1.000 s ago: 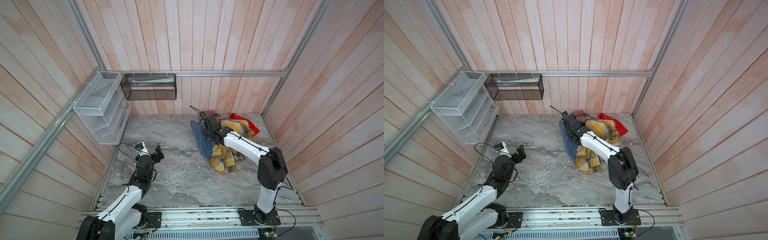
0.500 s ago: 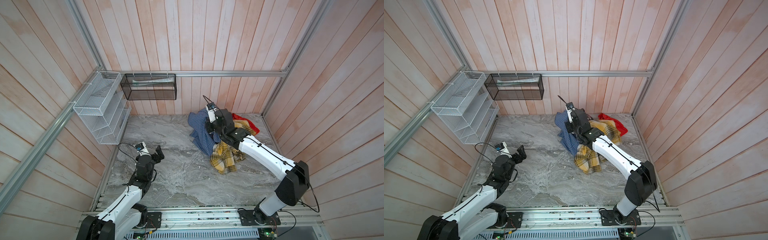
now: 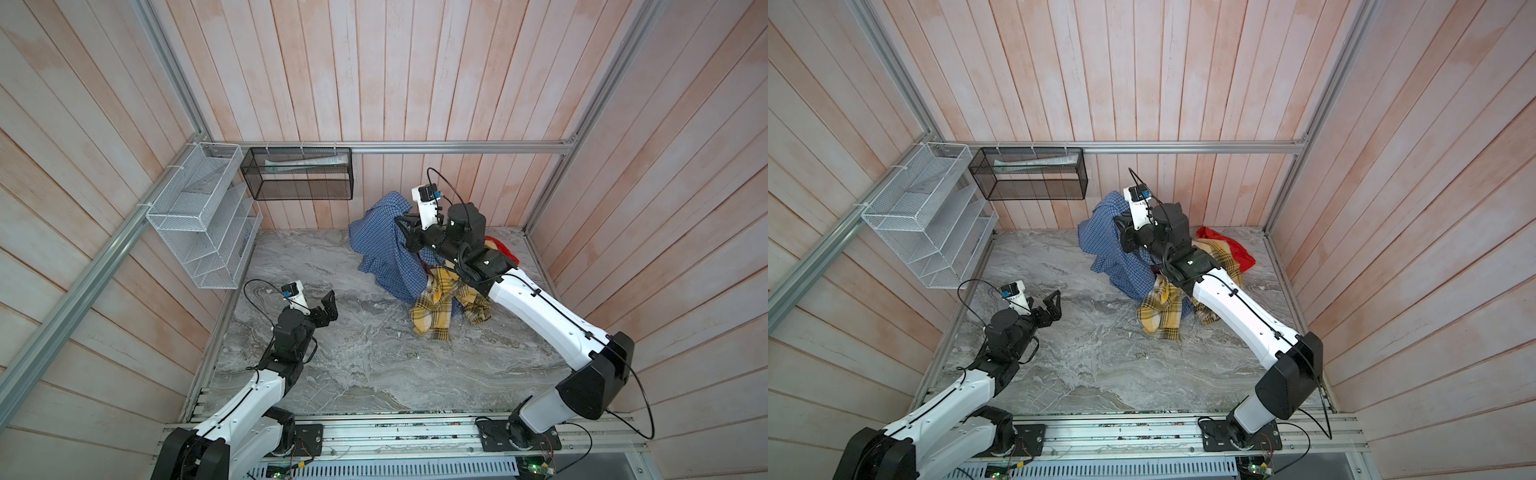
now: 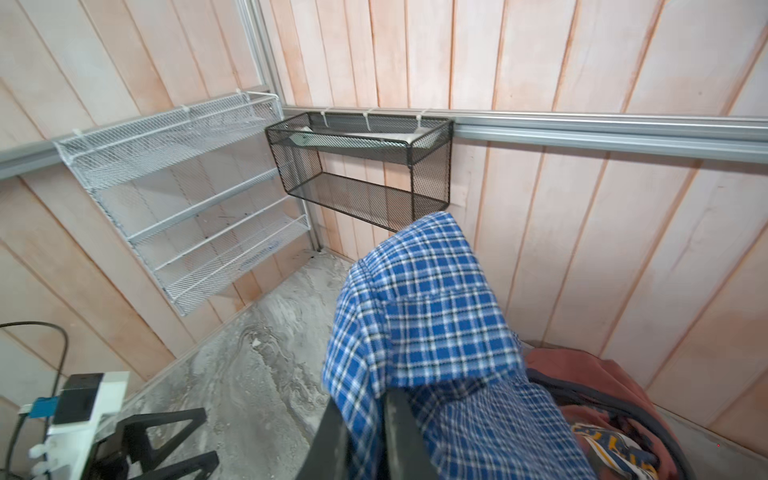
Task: Pick out a specific cloth from the pile
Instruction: 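Lift the blue checked shirt with the right gripper while the left gripper advances, then grasp the shirt with the left gripper while the right gripper presses the plaid blanket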
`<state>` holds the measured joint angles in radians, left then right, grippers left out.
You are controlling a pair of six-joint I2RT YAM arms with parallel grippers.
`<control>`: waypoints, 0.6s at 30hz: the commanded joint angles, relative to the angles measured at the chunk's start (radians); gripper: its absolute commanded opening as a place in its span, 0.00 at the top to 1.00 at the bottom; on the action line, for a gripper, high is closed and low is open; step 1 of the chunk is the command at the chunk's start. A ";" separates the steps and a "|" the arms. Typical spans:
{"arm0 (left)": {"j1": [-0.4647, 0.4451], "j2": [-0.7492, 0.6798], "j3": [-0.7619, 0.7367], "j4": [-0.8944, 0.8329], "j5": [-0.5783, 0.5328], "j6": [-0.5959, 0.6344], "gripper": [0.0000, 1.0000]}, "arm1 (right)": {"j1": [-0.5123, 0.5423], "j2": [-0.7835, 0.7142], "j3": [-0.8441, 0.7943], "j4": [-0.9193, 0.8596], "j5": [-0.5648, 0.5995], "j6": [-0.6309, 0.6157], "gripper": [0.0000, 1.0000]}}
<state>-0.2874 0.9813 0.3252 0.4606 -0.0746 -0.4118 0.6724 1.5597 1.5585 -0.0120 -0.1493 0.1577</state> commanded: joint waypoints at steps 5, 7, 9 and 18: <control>-0.055 0.151 0.120 0.167 0.151 -0.004 0.00 | -0.004 -0.024 -0.126 0.152 0.003 0.052 1.00; -0.073 0.209 0.157 0.172 0.153 -0.009 0.00 | -0.020 -0.027 -0.192 0.154 0.035 0.063 1.00; -0.099 0.261 0.194 0.156 0.106 -0.016 0.00 | -0.047 -0.027 -0.266 0.164 0.044 0.083 1.00; -0.116 0.424 0.317 0.158 0.157 -0.045 0.00 | -0.139 0.008 -0.486 0.186 0.072 0.092 1.00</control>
<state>-0.4023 1.3598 0.5861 0.6067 0.0193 -0.4488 0.5629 1.5520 1.0782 0.1345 -0.1024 0.2367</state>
